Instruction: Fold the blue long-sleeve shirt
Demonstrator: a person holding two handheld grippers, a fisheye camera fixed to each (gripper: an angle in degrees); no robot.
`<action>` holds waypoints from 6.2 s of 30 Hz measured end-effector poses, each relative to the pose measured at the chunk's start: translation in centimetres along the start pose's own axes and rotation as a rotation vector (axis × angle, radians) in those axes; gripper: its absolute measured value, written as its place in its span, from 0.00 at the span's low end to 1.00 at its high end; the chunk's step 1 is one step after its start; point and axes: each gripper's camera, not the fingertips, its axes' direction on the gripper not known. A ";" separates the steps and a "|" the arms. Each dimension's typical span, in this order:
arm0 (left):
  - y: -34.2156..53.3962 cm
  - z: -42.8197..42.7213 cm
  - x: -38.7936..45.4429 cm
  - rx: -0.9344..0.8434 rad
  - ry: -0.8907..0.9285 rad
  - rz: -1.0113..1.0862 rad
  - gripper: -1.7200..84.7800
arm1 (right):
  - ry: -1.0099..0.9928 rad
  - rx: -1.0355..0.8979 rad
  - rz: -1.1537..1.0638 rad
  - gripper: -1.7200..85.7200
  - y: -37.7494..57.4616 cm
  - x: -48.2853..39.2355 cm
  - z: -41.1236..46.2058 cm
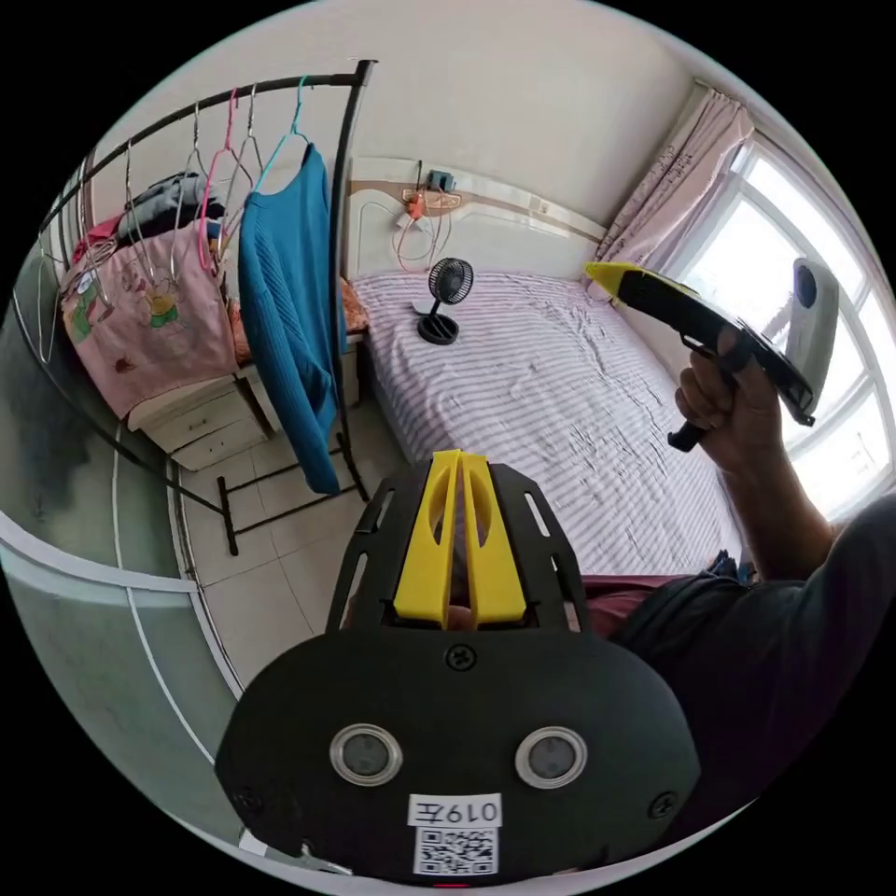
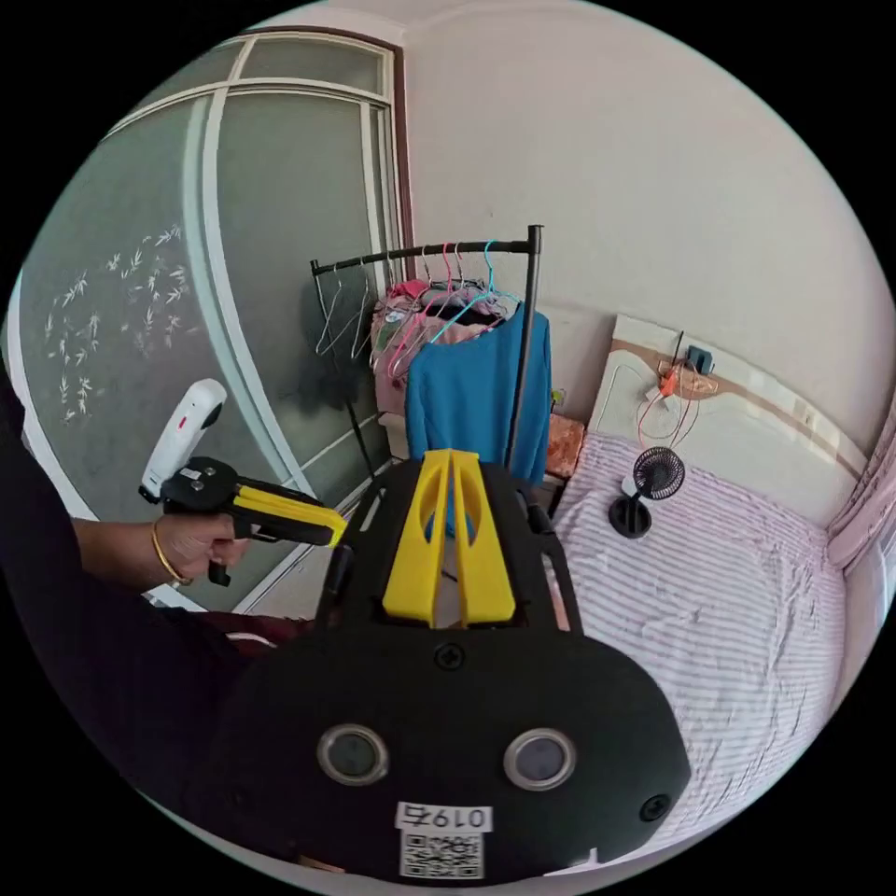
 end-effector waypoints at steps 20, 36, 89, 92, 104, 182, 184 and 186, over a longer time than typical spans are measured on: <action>-10.8 -7.7 -33.2 0.125 0.042 0.353 0.03 | 0.337 0.032 0.197 0.11 -22.5 -0.3 31.6; -15.6 -7.5 -47.3 0.131 0.217 0.380 0.03 | 0.546 -0.248 0.302 0.04 -29.5 3.5 49.0; -34.2 -0.4 -25.0 0.250 0.471 0.836 0.19 | 0.681 -0.311 0.050 0.01 -23.6 -10.9 14.9; -36.3 0.2 -20.2 0.265 0.540 0.855 0.22 | 0.747 -0.305 0.000 0.01 -21.8 -14.3 7.9; -37.7 11.3 11.4 0.066 0.900 1.390 0.24 | 0.984 -0.377 -0.116 0.01 -15.4 -25.9 -15.6; -42.1 104.9 106.7 -0.974 0.318 1.731 0.04 | 0.778 -0.846 0.602 0.01 36.3 69.6 -54.5; -41.7 107.2 107.3 -0.978 0.274 1.741 0.04 | 0.768 -0.873 0.596 0.01 36.9 71.7 -54.0; -41.1 109.0 107.6 -0.995 0.232 1.746 0.04 | 0.715 -0.936 0.651 0.02 38.1 74.2 -53.0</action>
